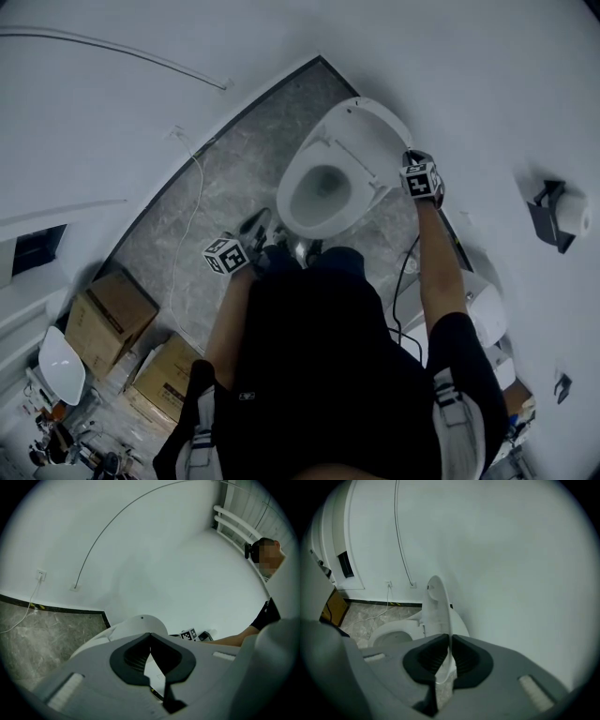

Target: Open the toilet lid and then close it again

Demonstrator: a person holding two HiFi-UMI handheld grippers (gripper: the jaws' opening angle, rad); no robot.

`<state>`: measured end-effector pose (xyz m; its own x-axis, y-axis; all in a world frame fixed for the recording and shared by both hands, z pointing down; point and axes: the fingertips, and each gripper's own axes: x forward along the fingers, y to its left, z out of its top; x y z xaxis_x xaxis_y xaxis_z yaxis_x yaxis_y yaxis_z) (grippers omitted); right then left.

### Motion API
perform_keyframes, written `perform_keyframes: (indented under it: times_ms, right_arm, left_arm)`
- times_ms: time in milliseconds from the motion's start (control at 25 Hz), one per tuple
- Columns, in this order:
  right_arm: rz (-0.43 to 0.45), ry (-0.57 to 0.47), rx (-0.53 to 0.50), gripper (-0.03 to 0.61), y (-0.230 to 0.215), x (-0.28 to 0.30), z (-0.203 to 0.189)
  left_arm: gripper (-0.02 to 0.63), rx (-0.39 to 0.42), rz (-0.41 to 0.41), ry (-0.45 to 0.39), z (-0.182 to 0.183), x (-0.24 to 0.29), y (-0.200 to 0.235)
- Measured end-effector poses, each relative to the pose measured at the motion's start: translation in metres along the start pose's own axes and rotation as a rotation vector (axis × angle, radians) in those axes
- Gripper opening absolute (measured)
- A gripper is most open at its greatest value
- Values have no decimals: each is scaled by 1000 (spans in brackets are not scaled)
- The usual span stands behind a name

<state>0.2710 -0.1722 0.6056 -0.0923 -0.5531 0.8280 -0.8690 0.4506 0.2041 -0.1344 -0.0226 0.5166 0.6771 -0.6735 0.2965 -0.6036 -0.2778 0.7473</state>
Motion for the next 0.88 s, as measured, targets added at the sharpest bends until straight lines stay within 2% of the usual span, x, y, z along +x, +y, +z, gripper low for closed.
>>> perform_keyframes:
  times_ms: [480, 880]
  right_arm:
    - [-28, 3, 29, 29, 22, -10, 1]
    - [-46, 34, 21, 29, 58, -26, -2]
  left_arm:
    - [11, -31, 2, -12, 6, -21, 20]
    - [11, -37, -25, 27, 18, -38, 39]
